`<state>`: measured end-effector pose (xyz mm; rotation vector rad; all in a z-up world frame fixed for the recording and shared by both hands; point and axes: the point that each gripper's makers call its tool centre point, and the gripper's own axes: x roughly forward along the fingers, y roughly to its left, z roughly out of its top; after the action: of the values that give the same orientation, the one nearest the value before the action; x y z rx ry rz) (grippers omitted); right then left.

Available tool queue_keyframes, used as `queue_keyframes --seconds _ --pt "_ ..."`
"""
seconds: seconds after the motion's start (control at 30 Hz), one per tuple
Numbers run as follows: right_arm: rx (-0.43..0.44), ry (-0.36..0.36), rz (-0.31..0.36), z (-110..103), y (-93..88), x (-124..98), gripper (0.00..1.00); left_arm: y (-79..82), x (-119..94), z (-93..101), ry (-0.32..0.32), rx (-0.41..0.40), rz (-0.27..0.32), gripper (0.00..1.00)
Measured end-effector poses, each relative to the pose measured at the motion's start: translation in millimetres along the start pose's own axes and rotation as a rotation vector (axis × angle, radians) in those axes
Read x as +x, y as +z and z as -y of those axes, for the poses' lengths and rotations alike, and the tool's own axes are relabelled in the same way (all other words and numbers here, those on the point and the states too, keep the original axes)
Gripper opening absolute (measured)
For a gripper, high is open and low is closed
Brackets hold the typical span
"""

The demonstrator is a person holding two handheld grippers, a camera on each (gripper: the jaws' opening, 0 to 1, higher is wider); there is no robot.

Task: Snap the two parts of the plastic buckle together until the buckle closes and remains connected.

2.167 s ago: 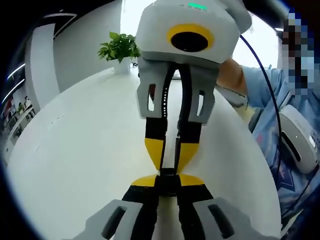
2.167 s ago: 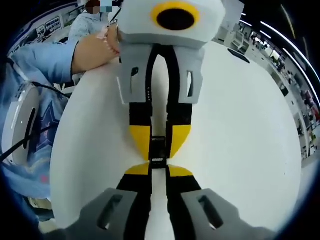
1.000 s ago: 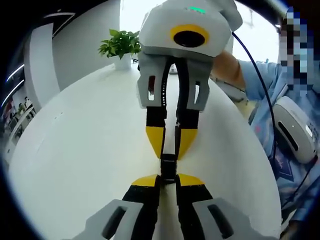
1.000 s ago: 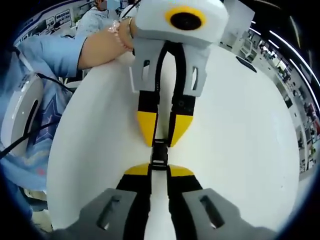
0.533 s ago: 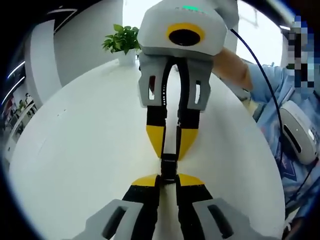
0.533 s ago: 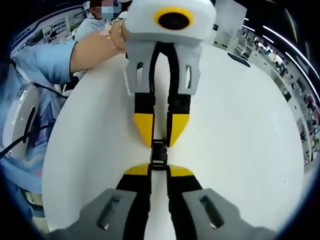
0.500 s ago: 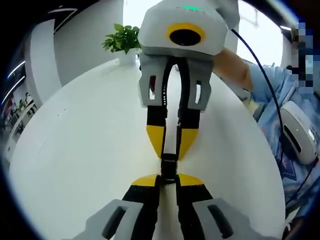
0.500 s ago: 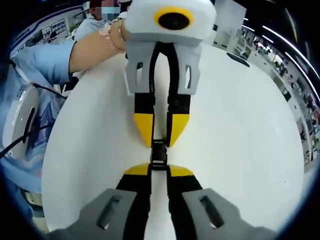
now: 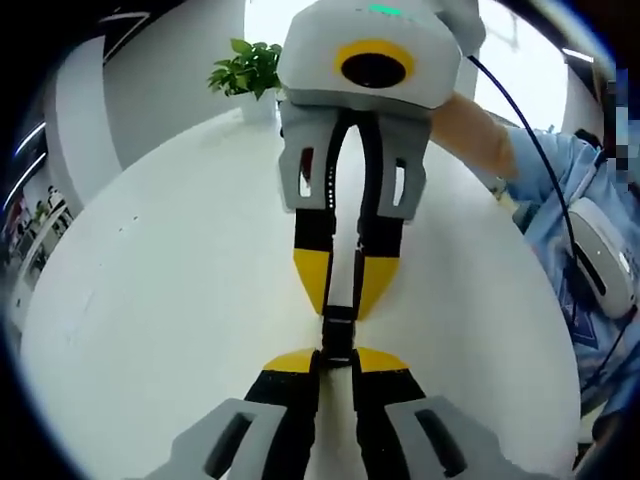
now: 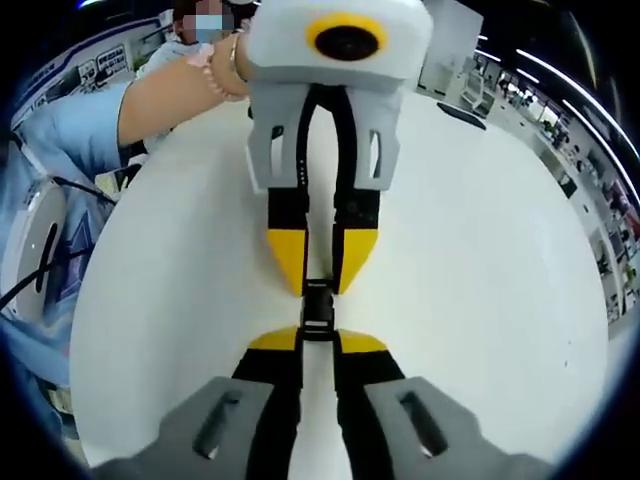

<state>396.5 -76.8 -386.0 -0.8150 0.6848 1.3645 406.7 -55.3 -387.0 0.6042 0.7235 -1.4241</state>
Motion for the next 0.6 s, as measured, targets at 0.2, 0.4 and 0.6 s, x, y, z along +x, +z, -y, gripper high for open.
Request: queue_keyframes --seconds 0.2,0.4,0.6 --pt "0.013 -0.006 -0.009 13.9 -4.3 -2.6 0.10 2.4 0.7 -18.4 0.005 -0.003 -0.002 0.11" --pt "0.028 -0.014 -0.016 30.8 -6.8 -3.3 0.10 3.0 1.4 -34.6 0.007 -0.009 0.014 0.11" --pt "0.026 -0.021 -0.022 47.7 -6.6 -3.1 0.10 6.6 3.9 -44.1 0.005 -0.009 0.027 0.11"
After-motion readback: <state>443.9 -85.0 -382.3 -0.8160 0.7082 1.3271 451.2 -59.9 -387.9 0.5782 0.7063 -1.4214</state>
